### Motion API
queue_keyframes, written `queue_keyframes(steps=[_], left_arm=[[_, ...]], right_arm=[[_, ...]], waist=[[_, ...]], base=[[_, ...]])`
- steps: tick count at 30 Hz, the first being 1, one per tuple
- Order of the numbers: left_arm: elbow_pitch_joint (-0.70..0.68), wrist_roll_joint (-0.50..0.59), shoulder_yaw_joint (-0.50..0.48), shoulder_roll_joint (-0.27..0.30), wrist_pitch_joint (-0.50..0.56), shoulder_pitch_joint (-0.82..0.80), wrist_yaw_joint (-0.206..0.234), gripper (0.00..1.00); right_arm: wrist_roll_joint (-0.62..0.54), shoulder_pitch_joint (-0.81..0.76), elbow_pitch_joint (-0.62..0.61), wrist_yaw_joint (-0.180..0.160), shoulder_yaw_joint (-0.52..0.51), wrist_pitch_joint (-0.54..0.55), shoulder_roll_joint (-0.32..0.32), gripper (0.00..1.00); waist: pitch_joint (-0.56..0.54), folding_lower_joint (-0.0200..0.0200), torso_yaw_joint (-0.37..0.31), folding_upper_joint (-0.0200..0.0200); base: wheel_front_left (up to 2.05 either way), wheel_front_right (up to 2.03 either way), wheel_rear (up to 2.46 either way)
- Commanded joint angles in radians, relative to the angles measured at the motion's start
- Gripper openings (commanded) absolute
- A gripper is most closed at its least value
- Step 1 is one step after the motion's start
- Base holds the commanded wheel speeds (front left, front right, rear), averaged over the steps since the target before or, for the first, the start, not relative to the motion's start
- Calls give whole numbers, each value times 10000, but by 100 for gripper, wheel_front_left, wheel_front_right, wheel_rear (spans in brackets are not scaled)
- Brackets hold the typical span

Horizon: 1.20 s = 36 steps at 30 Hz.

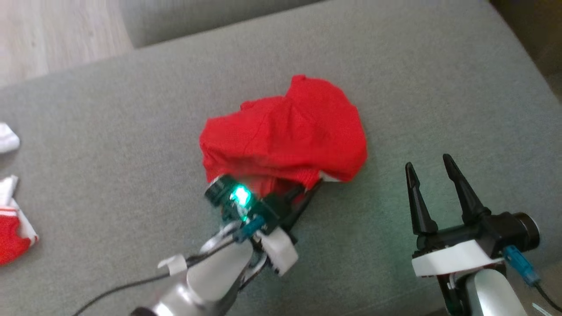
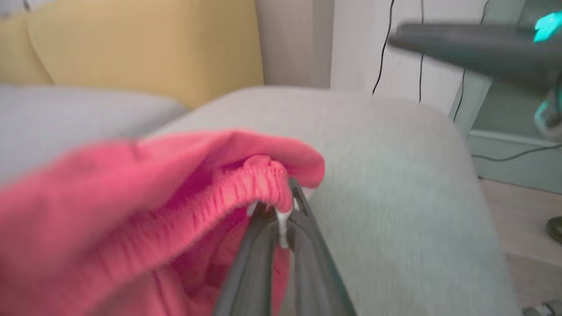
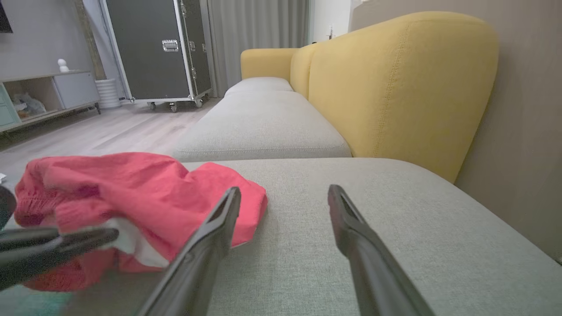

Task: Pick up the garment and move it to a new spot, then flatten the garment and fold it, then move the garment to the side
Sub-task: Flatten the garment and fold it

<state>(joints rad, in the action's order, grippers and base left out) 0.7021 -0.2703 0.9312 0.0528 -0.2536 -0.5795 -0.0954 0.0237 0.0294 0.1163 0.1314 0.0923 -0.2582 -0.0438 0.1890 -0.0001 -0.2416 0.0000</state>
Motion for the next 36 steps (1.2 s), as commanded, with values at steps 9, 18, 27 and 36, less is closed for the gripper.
queue_keyframes(steps=[9,18,27,36], left_arm=[[-948,-756,-870,70,-82,-3041,-341,0],[-1591,-3769,-389,1500,387,-4187,-351,0],[-1623,-5196,1230,3322,716,-2312,-352,0],[-1039,-5251,1526,3258,137,-2606,-352,0]], right_arm=[[147,-528,-121,-7,96,-36,-64,100],[361,-969,-316,-7,-288,-36,-64,100],[616,-1173,221,-7,-230,-36,-64,100],[1262,-771,3163,-7,1754,-36,-231,100]], waist=[[-1703,1,12,0],[-2174,1,927,0],[-1716,1,2403,0],[-1336,1,2972,0]], base=[[0,0,0],[0,0,0],[0,0,0],[0,0,0]])
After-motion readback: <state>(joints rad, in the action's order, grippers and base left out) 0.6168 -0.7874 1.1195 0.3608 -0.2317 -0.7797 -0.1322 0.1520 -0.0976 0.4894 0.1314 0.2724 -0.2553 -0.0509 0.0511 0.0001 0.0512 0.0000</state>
